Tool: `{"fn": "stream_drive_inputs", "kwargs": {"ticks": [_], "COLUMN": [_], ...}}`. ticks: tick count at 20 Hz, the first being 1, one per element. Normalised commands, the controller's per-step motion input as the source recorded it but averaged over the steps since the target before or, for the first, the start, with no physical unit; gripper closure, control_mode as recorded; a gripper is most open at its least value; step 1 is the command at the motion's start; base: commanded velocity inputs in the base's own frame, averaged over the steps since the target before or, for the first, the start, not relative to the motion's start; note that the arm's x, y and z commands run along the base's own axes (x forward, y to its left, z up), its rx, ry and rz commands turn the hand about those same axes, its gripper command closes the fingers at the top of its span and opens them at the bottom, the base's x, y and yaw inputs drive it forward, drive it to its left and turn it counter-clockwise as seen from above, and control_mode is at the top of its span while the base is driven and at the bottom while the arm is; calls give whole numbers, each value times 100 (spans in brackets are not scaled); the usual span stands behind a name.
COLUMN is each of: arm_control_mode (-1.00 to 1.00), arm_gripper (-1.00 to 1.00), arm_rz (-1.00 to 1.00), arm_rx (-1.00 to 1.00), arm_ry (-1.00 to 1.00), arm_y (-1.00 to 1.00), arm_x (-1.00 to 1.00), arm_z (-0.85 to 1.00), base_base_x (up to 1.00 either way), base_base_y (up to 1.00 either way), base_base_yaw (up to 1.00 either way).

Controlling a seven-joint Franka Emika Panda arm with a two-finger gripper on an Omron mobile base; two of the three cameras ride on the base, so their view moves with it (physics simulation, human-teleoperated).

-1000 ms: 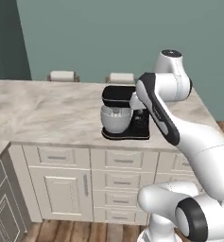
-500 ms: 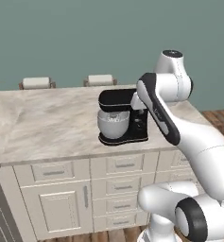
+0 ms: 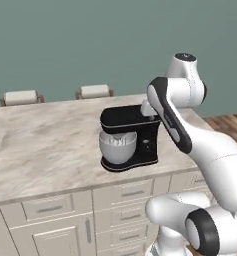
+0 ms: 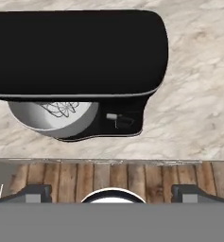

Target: Navigate to the stand mixer.

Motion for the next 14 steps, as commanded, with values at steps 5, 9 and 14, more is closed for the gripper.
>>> {"fn": "stream_drive_inputs", "kwargs": {"ticks": [5,9,14], "arm_control_mode": [100,100,100], "arm_gripper": [-100,-100,-100], "arm_rz": [0,0,0], "arm_rx": [0,0,0], "arm_ry": [0,0,0], "arm_y": [0,0,0], "arm_x": [0,0,0], "arm_z": [0,0,0], "base_base_x": [34,3,19], "base_base_y": [34,65,79], "base_base_yaw": [-10,-7,-9]}}
